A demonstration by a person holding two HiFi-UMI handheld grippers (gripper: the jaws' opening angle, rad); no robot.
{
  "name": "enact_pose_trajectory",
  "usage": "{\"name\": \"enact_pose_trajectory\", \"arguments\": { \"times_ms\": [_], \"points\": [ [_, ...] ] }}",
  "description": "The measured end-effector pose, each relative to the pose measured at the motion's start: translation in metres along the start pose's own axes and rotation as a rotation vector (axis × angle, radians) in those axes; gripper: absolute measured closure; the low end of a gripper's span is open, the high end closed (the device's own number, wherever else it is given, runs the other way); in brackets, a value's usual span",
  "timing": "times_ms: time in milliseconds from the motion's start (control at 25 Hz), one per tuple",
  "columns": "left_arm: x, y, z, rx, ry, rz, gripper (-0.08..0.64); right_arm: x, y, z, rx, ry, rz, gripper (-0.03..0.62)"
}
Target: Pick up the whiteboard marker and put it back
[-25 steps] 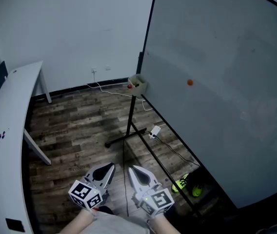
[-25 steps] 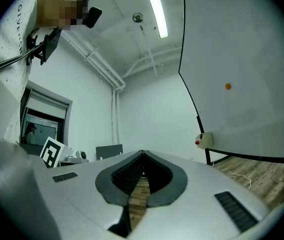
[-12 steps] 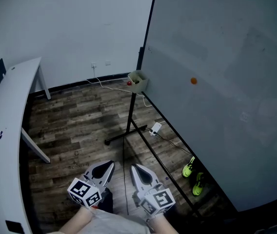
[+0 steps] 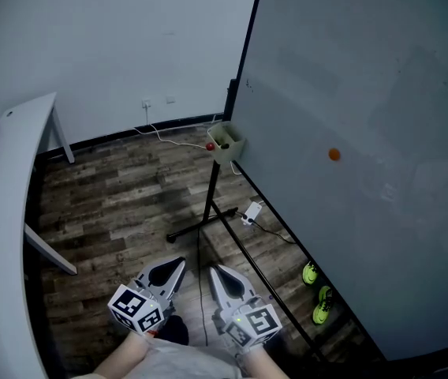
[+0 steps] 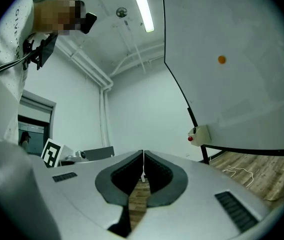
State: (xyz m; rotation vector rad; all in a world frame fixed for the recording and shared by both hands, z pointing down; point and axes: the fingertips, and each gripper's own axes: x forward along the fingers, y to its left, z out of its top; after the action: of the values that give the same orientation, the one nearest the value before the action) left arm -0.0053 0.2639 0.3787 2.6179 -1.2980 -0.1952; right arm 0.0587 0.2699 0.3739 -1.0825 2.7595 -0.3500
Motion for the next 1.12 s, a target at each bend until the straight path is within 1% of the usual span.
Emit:
{"name": "enact_pose_trajectory", "arguments": {
  "times_ms": [240,640,840,1120],
  "points": [
    [0.042,0.055,0.015,-0.002,0.006,-0.028,0.546,0.06,-0.032,0.007,-0.006,-0.008,-0.024,0.572],
    [0.093,0.128,0.018,-0.013,0.028,-0.106,0.545,0.142,-0.072,0.001,-0.013,0.0,-0.081,0.572],
    [0.104,0.161,0.026,-0.018,0.021,-0.106,0.546,0.176,-0.078,0.0,-0.022,0.005,-0.082,0.572],
    [0.102,0.189,0.034,-0.026,0.001,-0.094,0.546,0.208,-0.075,0.003,-0.048,0.008,-0.065,0.572]
  ]
}}
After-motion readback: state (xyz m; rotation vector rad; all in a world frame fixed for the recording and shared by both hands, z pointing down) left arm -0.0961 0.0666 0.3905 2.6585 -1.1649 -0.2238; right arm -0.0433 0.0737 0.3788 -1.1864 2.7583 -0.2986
